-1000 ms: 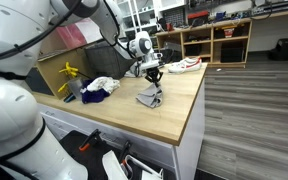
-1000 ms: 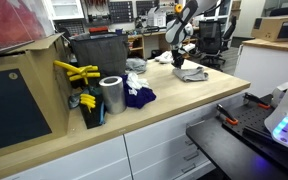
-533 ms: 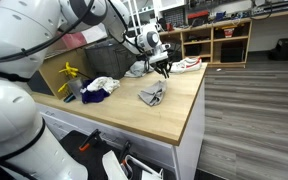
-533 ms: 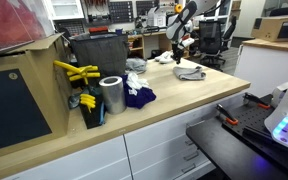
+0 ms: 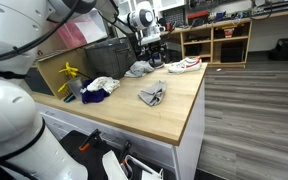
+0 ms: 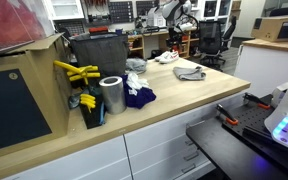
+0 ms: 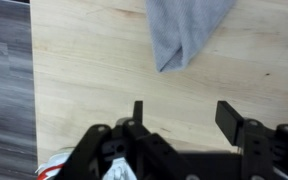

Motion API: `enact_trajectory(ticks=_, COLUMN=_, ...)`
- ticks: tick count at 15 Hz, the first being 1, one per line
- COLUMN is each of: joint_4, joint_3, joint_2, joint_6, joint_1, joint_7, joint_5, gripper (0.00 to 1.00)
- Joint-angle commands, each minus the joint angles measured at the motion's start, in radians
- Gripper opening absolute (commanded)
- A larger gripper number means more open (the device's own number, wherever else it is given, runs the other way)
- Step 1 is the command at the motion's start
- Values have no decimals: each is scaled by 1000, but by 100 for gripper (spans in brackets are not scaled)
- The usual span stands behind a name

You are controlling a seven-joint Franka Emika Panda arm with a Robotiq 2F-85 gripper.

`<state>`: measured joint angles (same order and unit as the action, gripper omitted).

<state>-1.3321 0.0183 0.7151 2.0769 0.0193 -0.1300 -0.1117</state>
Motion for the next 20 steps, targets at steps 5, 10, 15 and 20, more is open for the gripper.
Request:
enact_trajectory(ticks=5, joint_4=-101, joint_3=-26, joint_2=-149, joint_6=-98, joint_1=-26, joint_7=94, joint_5=55, gripper=100)
enact_trajectory(ticks=10, joint_4=-199, joint_3=-19, joint_2=-193, joint_6=-77, joint_1=-63, joint_7=169, joint_5=30, gripper=100)
enact_trajectory(ticks=15, joint_4=-336, joint_3=-17, joint_2=-248, joint_6=-53, joint_1=-88, joint_7=216, joint_5=13, gripper=100)
enact_trajectory(ticks=20, joint_4=-330, joint_3=-28, joint_2=-228, joint_6=-88, joint_1=-81, joint_7=199, joint_5=35, gripper=100)
